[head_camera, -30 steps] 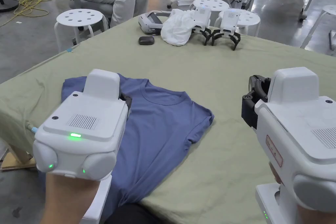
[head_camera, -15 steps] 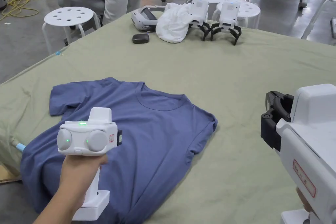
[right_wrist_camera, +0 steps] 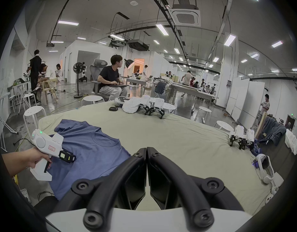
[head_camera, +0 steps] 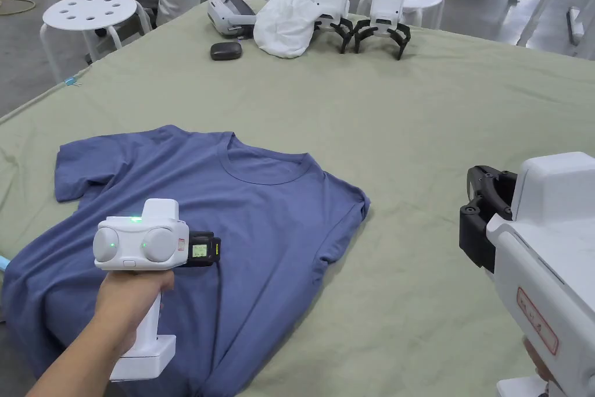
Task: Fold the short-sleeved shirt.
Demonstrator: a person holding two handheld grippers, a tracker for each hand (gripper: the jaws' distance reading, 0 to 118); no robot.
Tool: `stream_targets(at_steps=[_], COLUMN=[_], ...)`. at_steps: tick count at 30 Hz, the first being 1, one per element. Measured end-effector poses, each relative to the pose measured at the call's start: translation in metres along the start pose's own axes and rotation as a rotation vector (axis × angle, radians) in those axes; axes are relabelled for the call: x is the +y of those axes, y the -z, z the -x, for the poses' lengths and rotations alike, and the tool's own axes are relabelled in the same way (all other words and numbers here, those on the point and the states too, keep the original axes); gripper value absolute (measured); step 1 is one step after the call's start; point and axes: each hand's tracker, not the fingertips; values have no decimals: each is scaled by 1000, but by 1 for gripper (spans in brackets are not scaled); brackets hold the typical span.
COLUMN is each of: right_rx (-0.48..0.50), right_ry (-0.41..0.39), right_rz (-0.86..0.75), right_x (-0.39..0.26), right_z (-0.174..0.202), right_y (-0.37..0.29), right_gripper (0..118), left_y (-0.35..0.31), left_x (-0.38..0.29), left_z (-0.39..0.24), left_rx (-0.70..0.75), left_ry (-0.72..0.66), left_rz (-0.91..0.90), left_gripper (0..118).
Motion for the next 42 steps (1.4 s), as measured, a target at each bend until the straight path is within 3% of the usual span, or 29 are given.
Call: stream_targets(at_steps=[3,5,7,8,9,10,17,27,30,38,42], right_rx=[-2,-3,-3,-2,-1,0,4,-39,-45,-67,-87], right_ry=[-5,-1,5,6,8,9,-2,34,35,39,53], right_rz=[8,13,15,15,15,17,7,-38,-50,-81,-104], right_x=[-2,-4,-5,-6,-6,-7,-4,6,9,17,23], right_z=[-1,-1,-1,-1,0,0,-3,-24,-27,-39,-48], right_y=[1,1,0,0,-1,-1,-15,-38,-45,-63,-71], right_gripper=[5,5,5,5,5,5,5,5,5,5,5], left_y=[-3,-1,-12,-13,-15,-14,-28,-102,-130,-222,-276], left_x=[2,8,11,11,11,9,5,29,31,79,116], left_z=[1,-4,-9,-12,-15,-16,-5,25,14,-12,-42], left_rx=[-2,2,-20,-12,-2,8,-25,-56,1,-73,-176], left_ry=[-8,-12,25,50,77,90,15,-25,35,25,60], left_rz=[23,40,23,13,5,0,-41,-397,-496,-810,-845], left_gripper=[116,105,73,51,13,0,0,0,0,0,0])
